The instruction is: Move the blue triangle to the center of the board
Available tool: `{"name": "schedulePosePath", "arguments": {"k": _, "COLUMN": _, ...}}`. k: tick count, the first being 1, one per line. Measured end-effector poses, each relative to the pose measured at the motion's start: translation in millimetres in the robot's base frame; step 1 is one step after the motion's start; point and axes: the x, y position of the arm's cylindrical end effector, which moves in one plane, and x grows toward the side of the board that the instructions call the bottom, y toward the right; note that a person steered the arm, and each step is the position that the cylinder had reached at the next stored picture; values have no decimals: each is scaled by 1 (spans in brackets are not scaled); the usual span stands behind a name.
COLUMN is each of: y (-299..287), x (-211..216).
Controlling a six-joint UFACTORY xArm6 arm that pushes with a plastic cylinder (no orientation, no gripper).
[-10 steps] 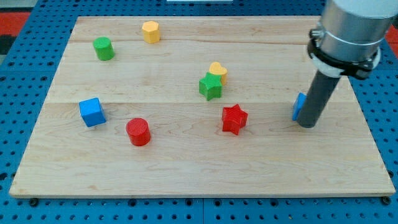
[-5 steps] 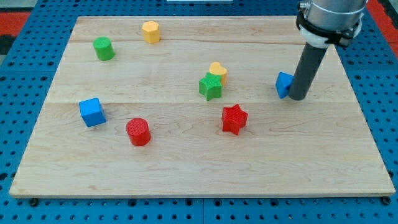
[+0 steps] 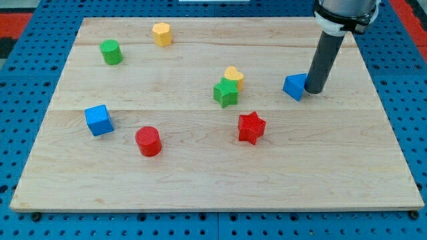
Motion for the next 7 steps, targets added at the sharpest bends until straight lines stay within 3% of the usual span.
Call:
{"name": "schedulePosePath", "arguments": {"k": 5, "y": -75, "x": -14}}
{"name": "schedulePosePath", "arguments": {"k": 7, "y": -73, "x": -12}}
